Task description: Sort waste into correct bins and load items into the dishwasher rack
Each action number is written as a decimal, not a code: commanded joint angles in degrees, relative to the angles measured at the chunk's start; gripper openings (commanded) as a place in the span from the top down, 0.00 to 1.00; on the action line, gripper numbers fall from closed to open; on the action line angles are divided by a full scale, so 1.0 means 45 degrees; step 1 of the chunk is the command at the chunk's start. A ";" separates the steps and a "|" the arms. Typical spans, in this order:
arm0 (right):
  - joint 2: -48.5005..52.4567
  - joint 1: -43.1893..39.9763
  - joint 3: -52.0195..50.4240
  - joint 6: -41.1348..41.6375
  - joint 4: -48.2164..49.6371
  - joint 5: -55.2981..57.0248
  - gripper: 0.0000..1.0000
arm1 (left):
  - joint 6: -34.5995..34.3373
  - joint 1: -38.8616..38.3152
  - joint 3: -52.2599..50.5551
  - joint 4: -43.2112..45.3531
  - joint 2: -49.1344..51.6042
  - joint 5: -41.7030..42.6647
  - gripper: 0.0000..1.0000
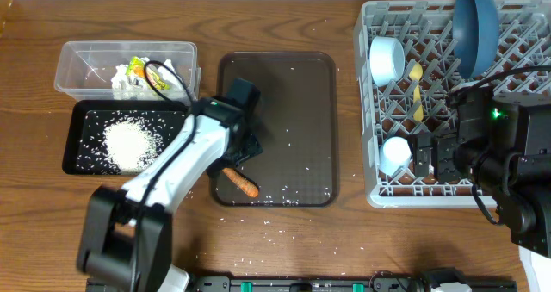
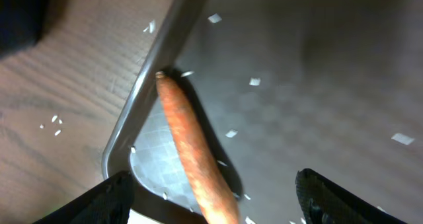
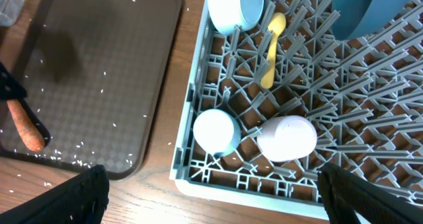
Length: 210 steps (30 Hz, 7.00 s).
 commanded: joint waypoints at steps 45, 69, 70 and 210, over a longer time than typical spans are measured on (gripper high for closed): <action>0.0005 0.0107 0.0044 0.0136 -0.0053 0.0136 0.01 | 0.1064 0.4580 0.1336 -0.1039 -0.2176 -0.0214 0.81; 0.0005 0.0107 0.0044 0.0136 -0.0063 0.0136 0.01 | -0.0058 0.9899 0.0772 0.3424 0.2103 -0.0884 0.79; 0.0005 0.0107 0.0044 0.0136 -0.0058 0.0136 0.01 | -0.0058 0.9899 0.0772 0.3492 0.2152 -0.0884 0.75; -1.3177 -0.0049 -1.7869 0.0131 1.5038 -0.0821 0.01 | 0.6120 0.4095 0.1831 0.1865 -0.5027 0.1923 0.06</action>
